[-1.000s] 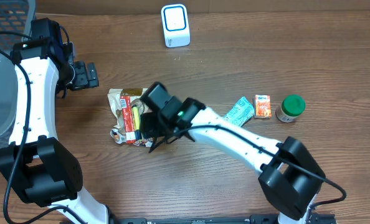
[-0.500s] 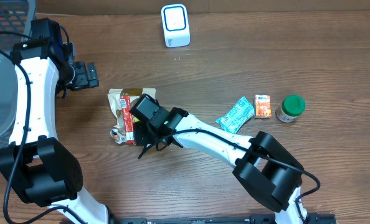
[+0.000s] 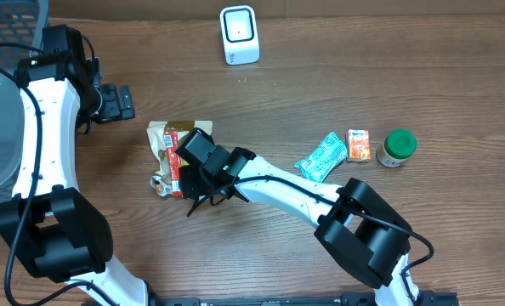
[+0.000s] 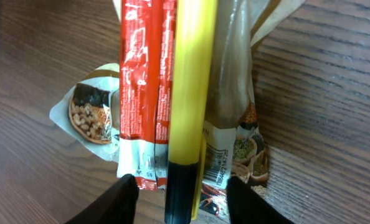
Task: Scan the item barcode
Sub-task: 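Lower the right gripper and grasp the yellow marker on the snack bag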
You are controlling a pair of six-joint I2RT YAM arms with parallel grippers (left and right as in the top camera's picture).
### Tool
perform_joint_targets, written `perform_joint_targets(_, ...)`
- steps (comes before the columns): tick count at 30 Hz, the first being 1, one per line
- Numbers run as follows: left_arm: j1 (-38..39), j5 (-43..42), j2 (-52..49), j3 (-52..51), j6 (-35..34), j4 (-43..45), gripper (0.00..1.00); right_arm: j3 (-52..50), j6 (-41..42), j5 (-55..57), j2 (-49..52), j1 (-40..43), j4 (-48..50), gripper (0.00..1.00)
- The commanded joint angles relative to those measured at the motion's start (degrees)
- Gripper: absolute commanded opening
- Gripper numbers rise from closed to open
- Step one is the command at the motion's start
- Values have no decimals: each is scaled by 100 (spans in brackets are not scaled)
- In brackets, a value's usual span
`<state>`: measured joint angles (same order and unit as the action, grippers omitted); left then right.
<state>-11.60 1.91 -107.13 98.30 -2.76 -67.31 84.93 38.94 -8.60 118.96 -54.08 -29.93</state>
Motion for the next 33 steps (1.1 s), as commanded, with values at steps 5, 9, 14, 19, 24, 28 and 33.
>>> perform_joint_targets(5,74,-44,107,118,87,11,100,-22,31,-48,162,4,105,33)
perform_joint_targets(9,74,-44,107,118,87,9,100,-24,31,-46,188,4,116,33)
perform_joint_targets(14,74,-44,107,118,87,9,100,-24,31,-48,238,4,116,27)
perform_joint_targets(19,74,-44,107,118,87,9,100,-22,28,-50,245,4,114,11)
perform_joint_targets(24,74,-46,107,118,87,9,100,-4,-136,-57,76,57,33,4)
perform_joint_targets(28,74,-44,107,118,87,9,100,7,-763,-57,-415,170,-131,4)
perform_joint_targets(33,74,-44,107,118,87,11,100,7,-1425,-933,-1117,400,-568,4)
